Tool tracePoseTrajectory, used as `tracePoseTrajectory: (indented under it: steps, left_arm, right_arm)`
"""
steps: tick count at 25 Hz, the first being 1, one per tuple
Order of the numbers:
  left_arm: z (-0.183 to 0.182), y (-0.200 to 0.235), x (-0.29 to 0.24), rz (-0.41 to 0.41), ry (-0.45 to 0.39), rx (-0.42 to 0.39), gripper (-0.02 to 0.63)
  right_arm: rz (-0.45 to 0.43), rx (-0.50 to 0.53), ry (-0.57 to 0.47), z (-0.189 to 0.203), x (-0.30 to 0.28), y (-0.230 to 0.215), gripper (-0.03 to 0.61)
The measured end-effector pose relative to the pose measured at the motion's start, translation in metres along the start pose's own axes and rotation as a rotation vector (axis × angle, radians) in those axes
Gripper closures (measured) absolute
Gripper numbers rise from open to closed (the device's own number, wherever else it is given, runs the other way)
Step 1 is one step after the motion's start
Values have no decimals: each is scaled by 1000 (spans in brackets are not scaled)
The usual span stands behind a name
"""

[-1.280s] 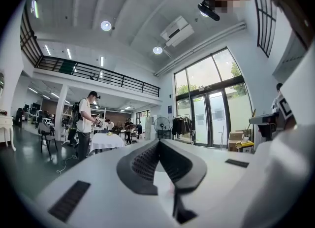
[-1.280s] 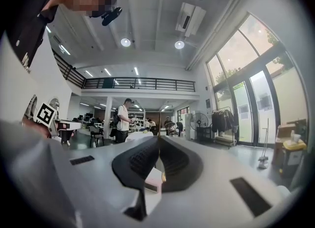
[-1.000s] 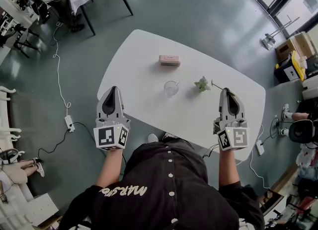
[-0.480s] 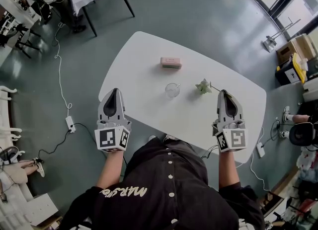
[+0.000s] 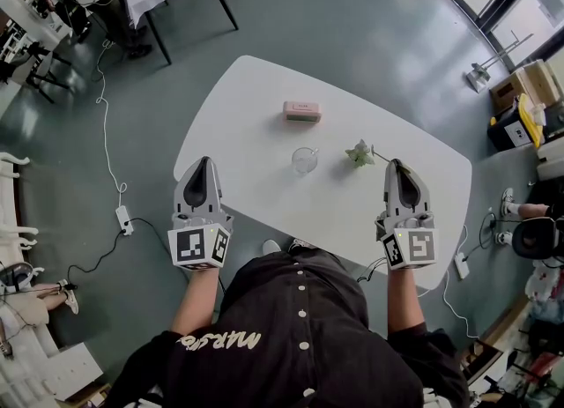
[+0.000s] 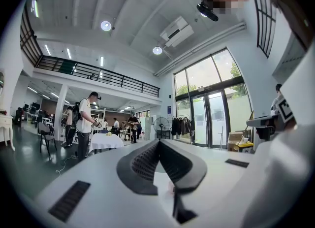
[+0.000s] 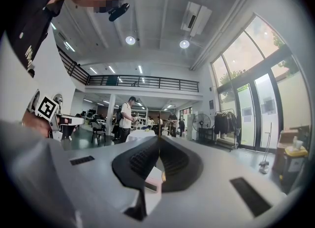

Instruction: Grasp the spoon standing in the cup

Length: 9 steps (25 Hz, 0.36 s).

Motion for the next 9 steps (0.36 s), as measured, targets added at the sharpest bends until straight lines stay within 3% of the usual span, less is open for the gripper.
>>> tracePoseTrajectory:
  steps: [9]
  left_arm:
    - [2,-3,-1,0,2,-2,604]
  right_arm:
    - [-6,-3,-4,3,-1,-1,571]
Point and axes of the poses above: the fingertips, and each gripper's own axes: x backward along the fingers, y to its left, z out of its underside, the point moved 7 cm from there along x, backward along the fingers, and after that the axes turned 2 degrees about x, right-handed, at the moved point
